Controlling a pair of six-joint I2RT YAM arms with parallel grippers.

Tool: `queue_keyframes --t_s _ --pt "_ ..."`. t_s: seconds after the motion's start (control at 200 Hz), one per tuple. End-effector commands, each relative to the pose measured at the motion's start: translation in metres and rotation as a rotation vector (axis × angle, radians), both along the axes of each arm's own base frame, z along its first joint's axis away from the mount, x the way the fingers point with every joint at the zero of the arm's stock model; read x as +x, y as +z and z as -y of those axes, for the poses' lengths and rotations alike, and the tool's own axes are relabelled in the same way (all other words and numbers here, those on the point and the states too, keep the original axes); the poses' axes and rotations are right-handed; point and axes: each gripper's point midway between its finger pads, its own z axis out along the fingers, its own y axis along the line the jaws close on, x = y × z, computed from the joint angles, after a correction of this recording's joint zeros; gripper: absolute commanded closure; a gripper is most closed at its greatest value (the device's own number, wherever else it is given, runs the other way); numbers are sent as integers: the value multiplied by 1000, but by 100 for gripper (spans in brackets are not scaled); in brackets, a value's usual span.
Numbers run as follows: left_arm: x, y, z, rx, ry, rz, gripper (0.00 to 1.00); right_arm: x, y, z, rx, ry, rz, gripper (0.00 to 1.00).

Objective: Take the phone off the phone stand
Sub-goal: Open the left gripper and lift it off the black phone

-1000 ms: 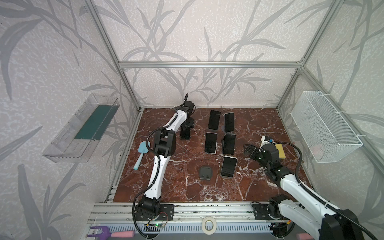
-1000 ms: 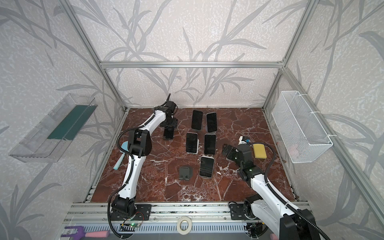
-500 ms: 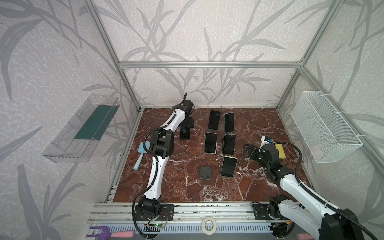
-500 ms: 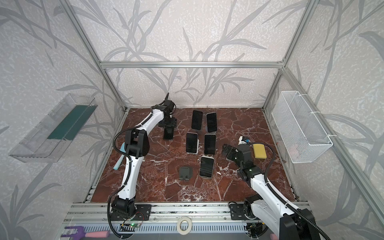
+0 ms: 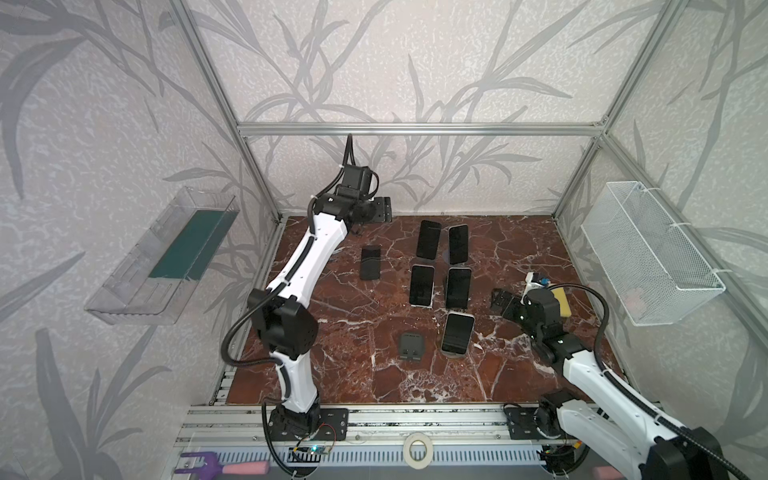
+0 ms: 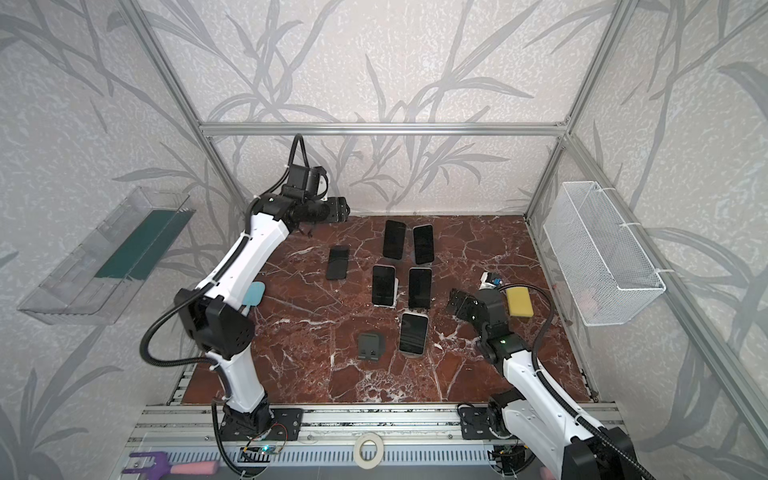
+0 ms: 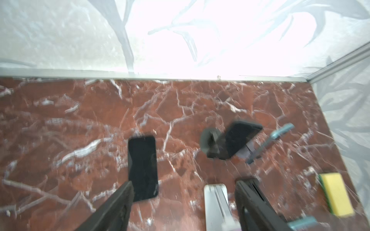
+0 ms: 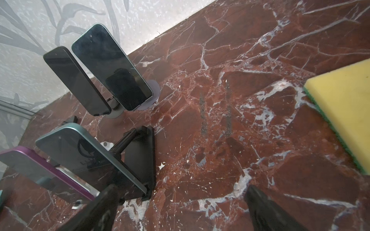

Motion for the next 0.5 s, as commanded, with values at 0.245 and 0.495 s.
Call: queue_keyframes --t_s 0.245,0.495 --pt "-93 28 -54 -173 181 264 15 -64 90 12 8 -3 21 5" --pt "-108 36 -57 -236 190 305 13 -116 125 -3 145 79 3 10"
